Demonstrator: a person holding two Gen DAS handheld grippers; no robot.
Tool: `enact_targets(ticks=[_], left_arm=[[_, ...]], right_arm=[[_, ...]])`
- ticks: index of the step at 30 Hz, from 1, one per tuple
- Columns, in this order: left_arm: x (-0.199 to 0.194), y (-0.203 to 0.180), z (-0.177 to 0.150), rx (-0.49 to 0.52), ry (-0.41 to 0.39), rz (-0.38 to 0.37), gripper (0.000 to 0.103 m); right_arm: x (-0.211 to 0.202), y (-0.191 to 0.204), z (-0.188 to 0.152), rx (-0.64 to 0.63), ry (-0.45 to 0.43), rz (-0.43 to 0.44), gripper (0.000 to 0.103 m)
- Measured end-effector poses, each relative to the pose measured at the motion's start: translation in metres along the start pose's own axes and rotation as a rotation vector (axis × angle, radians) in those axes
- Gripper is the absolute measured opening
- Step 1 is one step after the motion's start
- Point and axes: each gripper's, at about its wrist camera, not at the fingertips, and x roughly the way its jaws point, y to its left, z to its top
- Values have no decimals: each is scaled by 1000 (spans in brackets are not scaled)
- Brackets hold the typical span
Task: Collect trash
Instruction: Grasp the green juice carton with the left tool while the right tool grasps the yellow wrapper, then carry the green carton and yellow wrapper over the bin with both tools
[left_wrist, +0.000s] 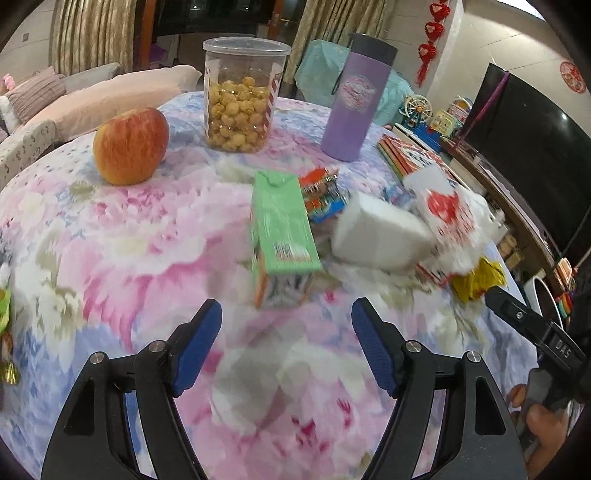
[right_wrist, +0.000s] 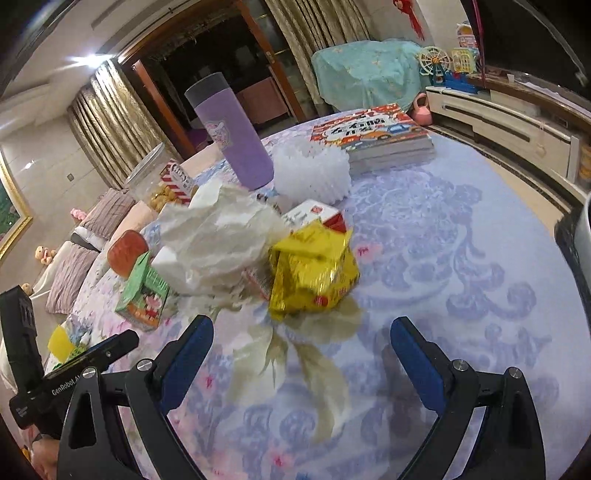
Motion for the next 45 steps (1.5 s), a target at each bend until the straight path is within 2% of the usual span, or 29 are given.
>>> enact_targets(ticks=[4,9,10,12,13,14,17,20,27,33,45], left_arm=[[12,2,13,-4,2,3,75],[17,2,20,3,-37,56,75],[18,2,20,4,-38,55,73],[19,-1,18,24,-37,56,52],[21,-2,18,34,-30,53,34],[21,-2,17,40,-22,48,31],[16,-4,12,49,-21,36,30],[5,-6,1,40,-22,15,30],[-13,-27,-27,75,4,-49,30],[-27,-64,-40,134,17,-124,30],[-36,-150,-58,272,44,-239,30]], right_arm=[[6,-1,11,0,-19,3,98],[18,-2,18,-9,-8,-16,94],[19,-3,18,-7,-10,-13,89],[22,-4,17,-5,0,-3,73],[23,-4,16,-6,10,-2,57],[24,-4,16,-7,15,-2,47],[17,-4,13,-18,2,0,41],[5,-5,10,-17,-26,2,37],[-20,-15,-3,-1,-40,16,35],[-39,-23,-16,15,-45,20,35],[-101,-64,-22,54,-117,-16,35]])
